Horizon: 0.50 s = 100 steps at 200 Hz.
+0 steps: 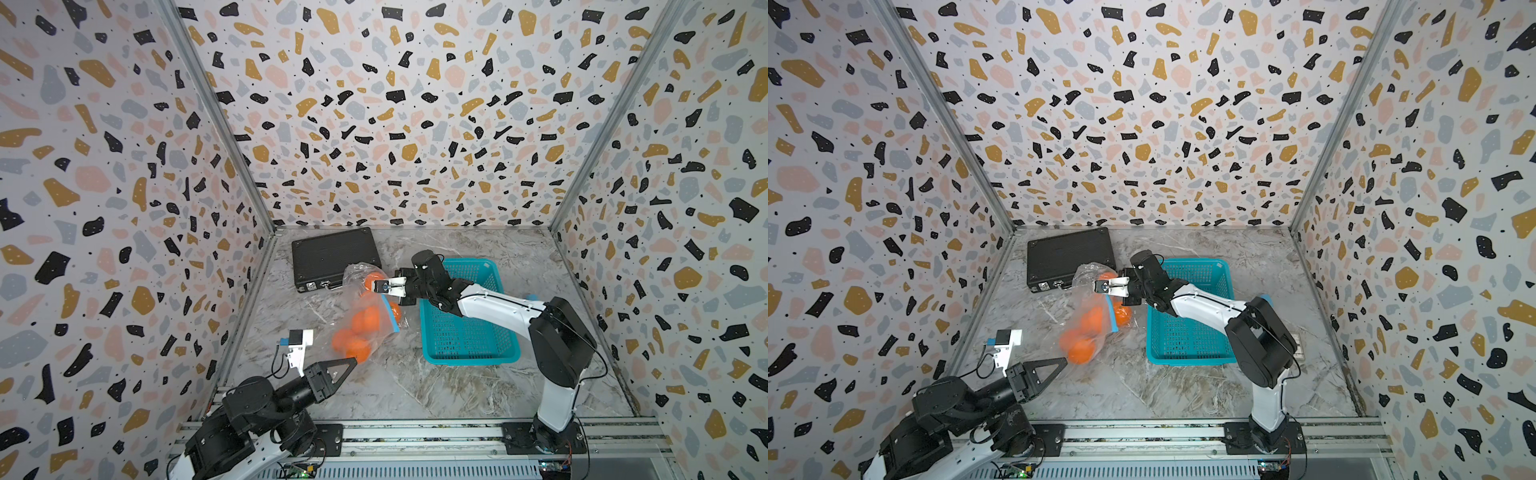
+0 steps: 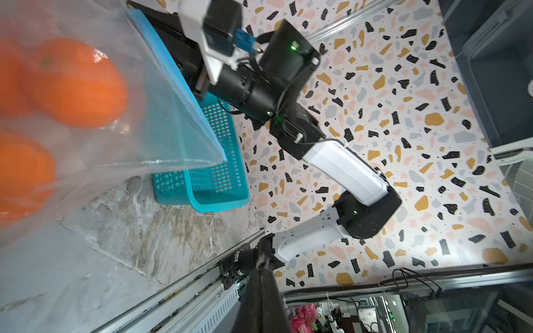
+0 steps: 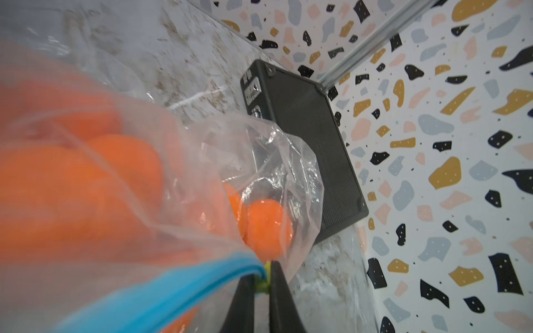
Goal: Open the zip-top bag and take out the orange
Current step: Unzip the zipper on the zipper food storage bag.
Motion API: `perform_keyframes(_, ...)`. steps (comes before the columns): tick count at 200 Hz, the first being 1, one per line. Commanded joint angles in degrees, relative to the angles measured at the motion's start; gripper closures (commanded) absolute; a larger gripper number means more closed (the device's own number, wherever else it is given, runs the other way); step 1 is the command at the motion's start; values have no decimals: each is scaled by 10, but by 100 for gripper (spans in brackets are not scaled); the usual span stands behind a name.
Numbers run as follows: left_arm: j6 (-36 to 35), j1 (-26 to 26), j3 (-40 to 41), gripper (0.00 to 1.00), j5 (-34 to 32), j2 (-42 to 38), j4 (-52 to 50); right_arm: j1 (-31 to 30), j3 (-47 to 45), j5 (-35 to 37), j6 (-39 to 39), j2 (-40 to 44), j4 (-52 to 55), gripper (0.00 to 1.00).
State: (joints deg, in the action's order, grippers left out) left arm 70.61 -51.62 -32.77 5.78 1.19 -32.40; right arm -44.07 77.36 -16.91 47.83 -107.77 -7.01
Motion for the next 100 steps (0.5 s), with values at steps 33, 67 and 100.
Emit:
perform_keyframes(33, -24, -3, 16, 91, -59, 10, -12, -20, -23, -31, -34, 49, 2, 99)
perform_keyframes(67, 116, -3, 149, 1, -45, 27, 179, -52, -60, -9, -63, 85, -9, 99)
perform_keyframes(100, 142, -6, 187, 1, -7, 198, 339, -71, -108, 26, -99, 112, -46, 99)
